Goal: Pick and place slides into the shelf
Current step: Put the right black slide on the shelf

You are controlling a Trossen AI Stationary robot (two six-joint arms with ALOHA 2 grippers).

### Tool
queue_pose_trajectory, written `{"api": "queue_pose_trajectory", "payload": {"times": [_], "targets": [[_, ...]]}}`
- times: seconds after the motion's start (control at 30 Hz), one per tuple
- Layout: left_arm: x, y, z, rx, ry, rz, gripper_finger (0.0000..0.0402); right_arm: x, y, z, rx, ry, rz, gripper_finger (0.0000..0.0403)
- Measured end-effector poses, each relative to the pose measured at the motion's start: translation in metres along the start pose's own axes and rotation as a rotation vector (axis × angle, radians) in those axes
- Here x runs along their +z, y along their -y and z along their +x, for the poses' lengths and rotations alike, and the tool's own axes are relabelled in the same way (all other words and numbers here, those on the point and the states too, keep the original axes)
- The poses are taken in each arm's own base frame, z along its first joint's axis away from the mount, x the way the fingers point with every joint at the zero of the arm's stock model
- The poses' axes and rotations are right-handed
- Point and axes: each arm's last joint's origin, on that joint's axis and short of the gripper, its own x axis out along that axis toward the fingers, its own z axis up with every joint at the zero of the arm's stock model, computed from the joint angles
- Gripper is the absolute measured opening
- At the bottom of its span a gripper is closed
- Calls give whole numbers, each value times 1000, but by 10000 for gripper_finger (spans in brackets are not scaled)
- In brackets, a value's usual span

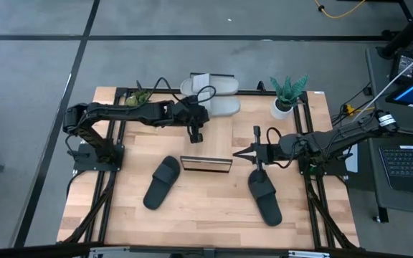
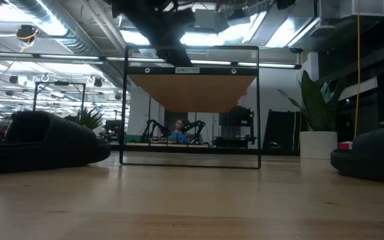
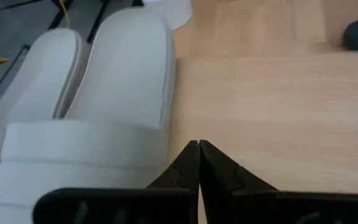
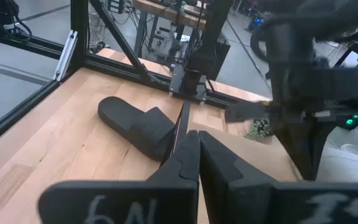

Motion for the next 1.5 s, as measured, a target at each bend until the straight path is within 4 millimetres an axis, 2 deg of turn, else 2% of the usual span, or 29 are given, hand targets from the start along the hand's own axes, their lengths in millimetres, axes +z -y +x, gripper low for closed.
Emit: {"api": "queue_pose_trajectory", "payload": {"times": [0.2,0.33,0.53,0.67,0.83,1.0,1.23,1.5], "targets": [[21,14,-21,-58,-24,48,0,3,1,0,0,-2,-8,5],[30,26,-41,-47,27,73,0,9,3,-3,-3,12,-26,5],[29,41,-80,-37,57,22,0,8,3,-6,7,-30,-24,5],[17,60,-97,-53,91,-21,0,3,2,-6,18,-74,-14,5],[-9,83,-113,-6,99,-91,0,4,-2,-8,35,-74,-18,5],[-29,108,-119,-18,147,-159,0,4,-7,-9,55,-75,-4,5],[-54,143,-123,-39,194,-199,0,2,-22,-16,-29,-137,61,5],[-67,170,-136,-81,289,-245,0,3,-47,-29,-52,-148,115,5]]}}
